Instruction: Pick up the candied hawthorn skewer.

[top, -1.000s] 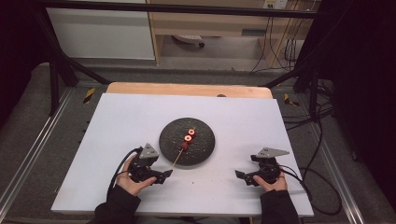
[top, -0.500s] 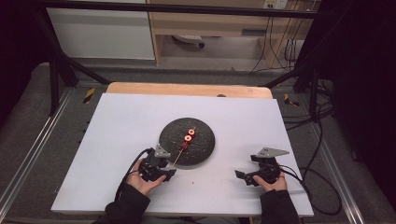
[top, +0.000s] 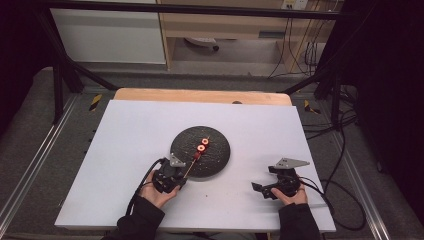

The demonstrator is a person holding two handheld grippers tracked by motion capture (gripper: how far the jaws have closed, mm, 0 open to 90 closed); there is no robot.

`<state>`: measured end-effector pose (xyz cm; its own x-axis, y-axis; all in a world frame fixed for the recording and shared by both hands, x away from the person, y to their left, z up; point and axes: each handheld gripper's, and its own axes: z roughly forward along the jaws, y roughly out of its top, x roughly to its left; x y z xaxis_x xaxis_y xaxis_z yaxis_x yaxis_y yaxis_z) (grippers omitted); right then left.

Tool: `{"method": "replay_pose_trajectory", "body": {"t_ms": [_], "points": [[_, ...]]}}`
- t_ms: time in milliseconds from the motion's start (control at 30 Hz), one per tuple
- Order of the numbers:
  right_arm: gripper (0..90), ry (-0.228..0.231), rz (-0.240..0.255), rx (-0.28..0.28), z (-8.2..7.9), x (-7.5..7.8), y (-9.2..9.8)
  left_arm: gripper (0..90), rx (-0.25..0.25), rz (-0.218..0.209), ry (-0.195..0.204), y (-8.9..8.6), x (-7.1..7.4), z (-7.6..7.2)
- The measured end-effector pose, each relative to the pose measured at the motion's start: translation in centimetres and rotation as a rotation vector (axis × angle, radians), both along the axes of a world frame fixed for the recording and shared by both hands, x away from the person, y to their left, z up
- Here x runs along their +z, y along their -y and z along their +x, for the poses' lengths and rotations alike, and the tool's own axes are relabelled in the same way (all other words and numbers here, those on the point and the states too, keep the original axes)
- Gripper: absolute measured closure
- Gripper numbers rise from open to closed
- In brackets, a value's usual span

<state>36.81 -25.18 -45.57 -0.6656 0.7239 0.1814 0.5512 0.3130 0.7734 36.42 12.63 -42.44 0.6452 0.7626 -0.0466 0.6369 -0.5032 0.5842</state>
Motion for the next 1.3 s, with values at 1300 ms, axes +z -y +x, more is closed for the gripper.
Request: {"method": "replay_pose_trajectory", "body": {"t_ms": [1300], "points": [[0.6, -0.006, -0.001, -0.003, 0.0, -0.1, -0.1, 88.4, -0.012, -0.257, 0.128, -4.7, 0.2, -1.6]]}}
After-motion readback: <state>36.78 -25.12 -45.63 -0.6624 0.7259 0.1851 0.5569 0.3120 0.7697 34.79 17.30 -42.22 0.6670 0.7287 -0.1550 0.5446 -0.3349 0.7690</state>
